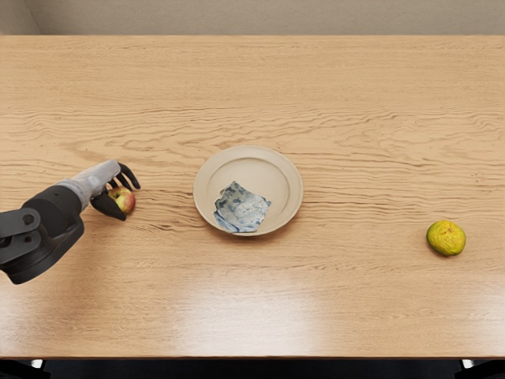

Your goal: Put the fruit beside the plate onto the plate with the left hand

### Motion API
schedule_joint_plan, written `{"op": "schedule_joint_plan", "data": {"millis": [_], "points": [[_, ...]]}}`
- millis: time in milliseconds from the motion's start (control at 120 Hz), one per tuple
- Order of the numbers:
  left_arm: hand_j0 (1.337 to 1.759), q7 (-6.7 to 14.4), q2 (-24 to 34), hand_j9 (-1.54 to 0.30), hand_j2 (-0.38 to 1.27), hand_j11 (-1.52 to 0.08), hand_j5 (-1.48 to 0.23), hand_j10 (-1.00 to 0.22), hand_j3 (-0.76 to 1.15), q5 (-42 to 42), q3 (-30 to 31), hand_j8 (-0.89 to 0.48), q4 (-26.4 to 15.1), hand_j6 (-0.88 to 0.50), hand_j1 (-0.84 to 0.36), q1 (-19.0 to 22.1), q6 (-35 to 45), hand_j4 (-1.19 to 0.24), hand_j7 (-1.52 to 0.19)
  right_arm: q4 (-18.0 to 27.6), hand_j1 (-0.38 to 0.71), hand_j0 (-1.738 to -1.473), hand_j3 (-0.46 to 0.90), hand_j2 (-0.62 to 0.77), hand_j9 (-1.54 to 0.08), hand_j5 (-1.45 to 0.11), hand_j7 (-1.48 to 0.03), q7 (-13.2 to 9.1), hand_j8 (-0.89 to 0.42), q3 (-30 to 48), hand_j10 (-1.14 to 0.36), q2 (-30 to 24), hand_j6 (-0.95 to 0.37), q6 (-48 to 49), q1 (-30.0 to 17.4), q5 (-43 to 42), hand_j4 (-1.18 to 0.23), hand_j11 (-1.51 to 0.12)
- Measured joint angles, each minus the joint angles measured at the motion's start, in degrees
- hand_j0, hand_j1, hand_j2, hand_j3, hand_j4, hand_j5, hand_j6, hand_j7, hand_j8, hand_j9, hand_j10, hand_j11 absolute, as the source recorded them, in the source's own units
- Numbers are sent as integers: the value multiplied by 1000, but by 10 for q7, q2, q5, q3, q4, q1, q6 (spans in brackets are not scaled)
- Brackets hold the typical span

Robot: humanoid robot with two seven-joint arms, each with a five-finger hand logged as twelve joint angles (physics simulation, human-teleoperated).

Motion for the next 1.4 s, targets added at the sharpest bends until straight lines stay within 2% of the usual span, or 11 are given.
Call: {"op": "schedule_joint_plan", "data": {"millis": [250, 708, 808, 875, 1292, 1317, 1400], "points": [[1654, 0, -3, -792, 155, -790, -766, -600, 0, 0, 0, -428, 3, -460, -257, 1, 0, -613, -784, 0, -349, -1658, 0, 0, 0, 0, 0, 0, 0, 0, 0, 0, 0, 0, 1, 0, 0, 0], [1654, 0, -1, -882, 330, -880, -857, -667, 0, -4, 0, -488, 4, -529, -247, 0, -2, -681, -867, 0, -349, -1658, 0, 0, 0, 0, 0, 0, 0, 0, 0, 0, 0, 0, 3, 0, 0, 0], [1654, 0, 0, -903, 413, -900, -888, -683, 0, -6, -1, -483, 4, -523, -271, 0, -4, -691, -890, 0, -349, -1658, 0, 0, 0, 0, 0, 0, 0, 0, 0, 0, 0, 0, 3, 0, 0, 0], [1654, 1, -1, -925, 410, -921, -909, -701, 0, -6, -1, -467, 4, -510, -286, 0, -5, -708, -914, 0, -349, -1658, 0, 0, 0, 0, 0, 0, 0, 0, 0, 0, 0, 0, 3, 0, 0, 0], [1655, 0, 3, -974, 583, -975, -1010, -631, 0, -12, -8, -376, -18, -411, -383, -14, -8, -718, -989, 0, -349, -1658, 0, 0, 0, 0, 0, 0, 0, 0, 0, 0, 0, 0, 6, 0, 0, 0], [1655, 0, 3, -975, 537, -977, -1010, -628, 0, -13, -10, -377, -21, -409, -382, -16, -9, -719, -989, 0, -349, -1658, 0, 0, 0, 0, 0, 0, 0, 0, 0, 0, 0, 0, 6, 0, 0, 0], [1655, 0, 6, -978, 543, -980, -1013, -629, 0, -16, -23, -379, -32, -413, -378, -18, -15, -720, -987, 0, -349, -1658, 0, 0, 0, 0, 0, 0, 0, 0, 0, 0, 0, 0, 6, 0, 0, 0]]}}
